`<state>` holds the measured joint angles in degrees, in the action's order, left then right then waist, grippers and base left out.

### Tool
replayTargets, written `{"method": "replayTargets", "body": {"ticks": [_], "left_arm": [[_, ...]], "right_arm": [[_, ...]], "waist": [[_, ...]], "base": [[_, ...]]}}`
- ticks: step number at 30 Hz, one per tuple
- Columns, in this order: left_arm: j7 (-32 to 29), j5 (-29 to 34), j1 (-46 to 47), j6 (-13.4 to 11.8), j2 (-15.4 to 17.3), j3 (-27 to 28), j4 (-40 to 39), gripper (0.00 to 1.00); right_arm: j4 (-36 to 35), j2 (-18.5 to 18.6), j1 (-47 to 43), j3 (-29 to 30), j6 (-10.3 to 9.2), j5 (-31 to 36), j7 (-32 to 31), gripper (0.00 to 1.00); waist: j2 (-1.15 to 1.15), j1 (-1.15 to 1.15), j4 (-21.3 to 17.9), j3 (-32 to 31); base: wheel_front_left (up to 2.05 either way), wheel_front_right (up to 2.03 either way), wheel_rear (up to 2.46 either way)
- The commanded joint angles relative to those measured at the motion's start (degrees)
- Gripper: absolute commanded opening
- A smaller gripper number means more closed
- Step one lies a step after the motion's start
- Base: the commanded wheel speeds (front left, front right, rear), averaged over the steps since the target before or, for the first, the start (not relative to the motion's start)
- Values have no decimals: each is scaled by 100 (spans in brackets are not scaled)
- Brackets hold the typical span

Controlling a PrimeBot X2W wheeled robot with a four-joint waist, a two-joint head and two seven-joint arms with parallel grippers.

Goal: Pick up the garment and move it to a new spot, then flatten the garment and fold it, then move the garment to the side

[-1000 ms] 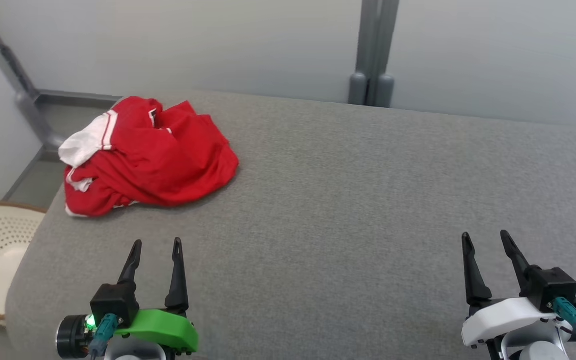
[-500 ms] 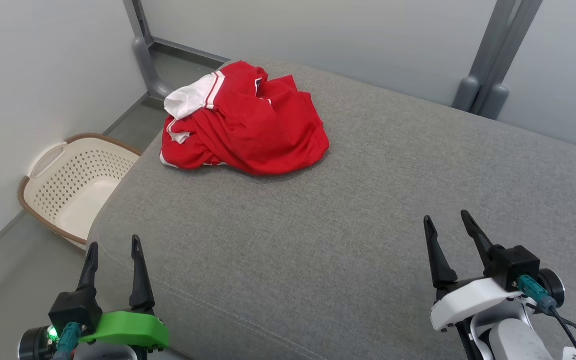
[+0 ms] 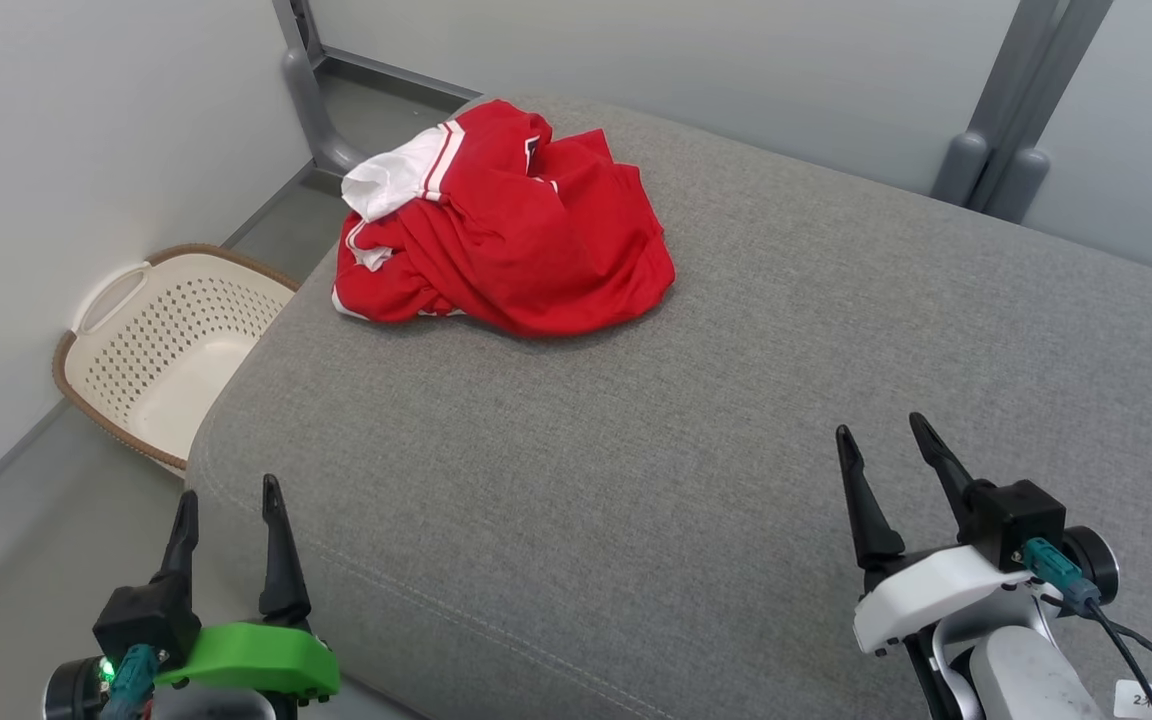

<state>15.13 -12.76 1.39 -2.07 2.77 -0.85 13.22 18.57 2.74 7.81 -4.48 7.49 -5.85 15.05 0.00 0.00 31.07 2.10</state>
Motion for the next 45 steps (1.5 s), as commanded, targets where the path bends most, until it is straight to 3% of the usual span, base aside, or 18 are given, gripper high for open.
{"method": "replayTargets", "body": {"ticks": [1,9,21,29,39,40,41,42,45], "left_arm": [[4,-86,226,66,21,-37,115,100],[-412,-917,1909,420,23,-464,1736,100],[-1536,-1962,4368,615,180,84,3751,100],[-2316,-2188,5261,457,581,238,4612,100],[-2564,-1707,5510,-34,1042,-135,5246,100],[-2545,-1663,5485,-64,1072,-177,5286,76],[-2557,-1606,5435,-64,1081,-253,5346,26],[-2538,-1609,5408,-43,1068,-277,5368,0],[-2493,-1610,5374,71,1087,-325,5432,0]], "right_arm": [[-4,25,-31,31,1,36,16,100],[-226,25,-297,292,1,121,4,100],[-1016,27,158,8,1,567,-440,100],[-1351,24,330,-93,1,551,-512,100],[-1306,22,411,-134,1,397,-390,100],[-1287,22,411,-131,1,389,-383,100],[-1264,22,407,-130,1,373,-380,100],[-1246,23,403,-116,1,359,-370,100],[-1181,22,390,-126,1,326,-325,100]], "waist": [[0,0,-10,17],[0,0,-122,165],[0,0,-1573,1298],[0,0,-2331,1925],[0,0,-2633,2107],[0,0,-2632,2089],[0,0,-2625,2061],[0,0,-2610,2037],[0,0,-2536,1922]], "base": [[0,0,0],[0,0,0],[0,0,0],[0,0,0],[0,0,0],[0,0,0],[0,0,0],[0,0,0],[0,0,0]]}}
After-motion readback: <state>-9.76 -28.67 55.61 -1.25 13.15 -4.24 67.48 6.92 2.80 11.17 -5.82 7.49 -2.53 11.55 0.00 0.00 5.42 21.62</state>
